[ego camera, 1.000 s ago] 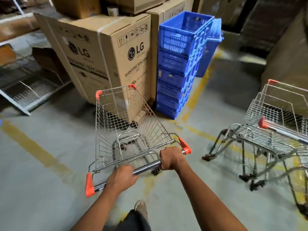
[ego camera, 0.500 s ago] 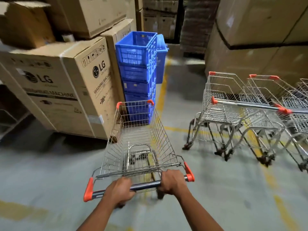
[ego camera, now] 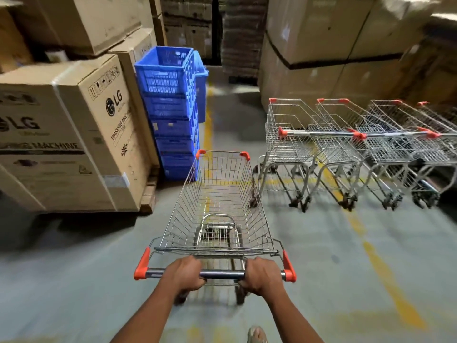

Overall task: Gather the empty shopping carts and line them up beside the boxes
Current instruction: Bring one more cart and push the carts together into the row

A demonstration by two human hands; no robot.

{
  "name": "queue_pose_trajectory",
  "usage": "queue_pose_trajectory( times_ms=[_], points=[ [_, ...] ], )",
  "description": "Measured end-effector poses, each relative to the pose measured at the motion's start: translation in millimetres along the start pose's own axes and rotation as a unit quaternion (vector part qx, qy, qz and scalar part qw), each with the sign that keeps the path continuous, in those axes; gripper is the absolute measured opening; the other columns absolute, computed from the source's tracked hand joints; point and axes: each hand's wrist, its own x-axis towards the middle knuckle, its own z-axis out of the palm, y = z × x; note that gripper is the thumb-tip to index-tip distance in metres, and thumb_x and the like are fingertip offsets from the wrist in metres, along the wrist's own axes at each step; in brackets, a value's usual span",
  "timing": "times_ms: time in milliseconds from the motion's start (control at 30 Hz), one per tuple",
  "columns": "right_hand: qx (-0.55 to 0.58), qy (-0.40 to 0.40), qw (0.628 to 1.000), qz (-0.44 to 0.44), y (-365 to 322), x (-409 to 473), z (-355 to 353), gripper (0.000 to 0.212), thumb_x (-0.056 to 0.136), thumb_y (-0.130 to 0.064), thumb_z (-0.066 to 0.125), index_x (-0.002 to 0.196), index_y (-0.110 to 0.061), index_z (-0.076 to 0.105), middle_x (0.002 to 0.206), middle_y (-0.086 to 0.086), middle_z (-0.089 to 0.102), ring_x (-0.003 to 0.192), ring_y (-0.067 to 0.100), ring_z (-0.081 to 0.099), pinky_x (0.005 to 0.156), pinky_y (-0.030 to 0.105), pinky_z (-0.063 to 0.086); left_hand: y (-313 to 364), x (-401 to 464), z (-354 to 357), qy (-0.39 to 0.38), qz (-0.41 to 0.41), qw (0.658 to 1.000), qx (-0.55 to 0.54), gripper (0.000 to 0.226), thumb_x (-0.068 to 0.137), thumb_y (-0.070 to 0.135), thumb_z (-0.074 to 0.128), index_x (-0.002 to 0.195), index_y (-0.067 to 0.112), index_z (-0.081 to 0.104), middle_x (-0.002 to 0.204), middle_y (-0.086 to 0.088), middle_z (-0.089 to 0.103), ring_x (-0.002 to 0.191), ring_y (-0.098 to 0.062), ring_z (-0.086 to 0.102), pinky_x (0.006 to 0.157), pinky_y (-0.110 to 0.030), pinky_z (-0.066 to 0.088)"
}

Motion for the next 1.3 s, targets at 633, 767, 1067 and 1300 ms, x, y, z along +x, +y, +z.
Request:
queue_pose_trajectory(
  times_ms=[633, 767, 1067, 1300],
  points=[
    [-0.024, 0.025, 0.999, 0.007, 39, 110, -41, 0.036, 0.083, -0.054, 0.054, 0.096, -0.022, 0.062, 0.093, 0.003, 0.069, 0.077, 0.028, 0.064, 0.072, 0.037, 0.051, -15, 104, -56, 0.031, 0.023, 0.999, 0.015, 0.015, 0.080, 0.040, 0.057, 0.084, 0.025, 0.058, 0.084, 0.002, 0.059, 0.075, -0.020, 0.059, 0.064, -0.031, 0.048],
    [-0.023, 0.025, 0.999, 0.016, 60, 156, -58, 0.029, 0.081, -0.052, 0.054, 0.089, -0.024, 0.057, 0.088, 0.001, 0.068, 0.069, 0.026, 0.056, 0.067, 0.034, 0.048, -20, 157, -84, 0.034, 0.028, 0.999, 0.021, 0.017, 0.079, 0.039, 0.056, 0.087, 0.025, 0.062, 0.085, 0.002, 0.060, 0.076, -0.020, 0.059, 0.065, -0.031, 0.048],
    [-0.037, 0.026, 0.999, 0.021, 115, 259, -102, 0.032, 0.084, -0.053, 0.060, 0.092, -0.022, 0.062, 0.088, 0.001, 0.070, 0.074, 0.025, 0.065, 0.066, 0.034, 0.049, -20, 270, -143, 0.030, 0.030, 0.999, 0.009, 0.015, 0.077, 0.036, 0.055, 0.070, 0.024, 0.049, 0.074, 0.003, 0.056, 0.070, -0.019, 0.059, 0.059, -0.029, 0.043],
    [-0.044, 0.025, 0.999, 0.018, 131, 348, -134, 0.036, 0.087, -0.055, 0.060, 0.098, -0.021, 0.064, 0.091, 0.001, 0.069, 0.071, 0.023, 0.059, 0.067, 0.034, 0.048, -49, 348, -187, 0.035, 0.038, 0.999, 0.008, 0.013, 0.077, 0.036, 0.055, 0.072, 0.025, 0.051, 0.077, 0.003, 0.059, 0.071, -0.017, 0.058, 0.059, -0.030, 0.042]
  ],
)
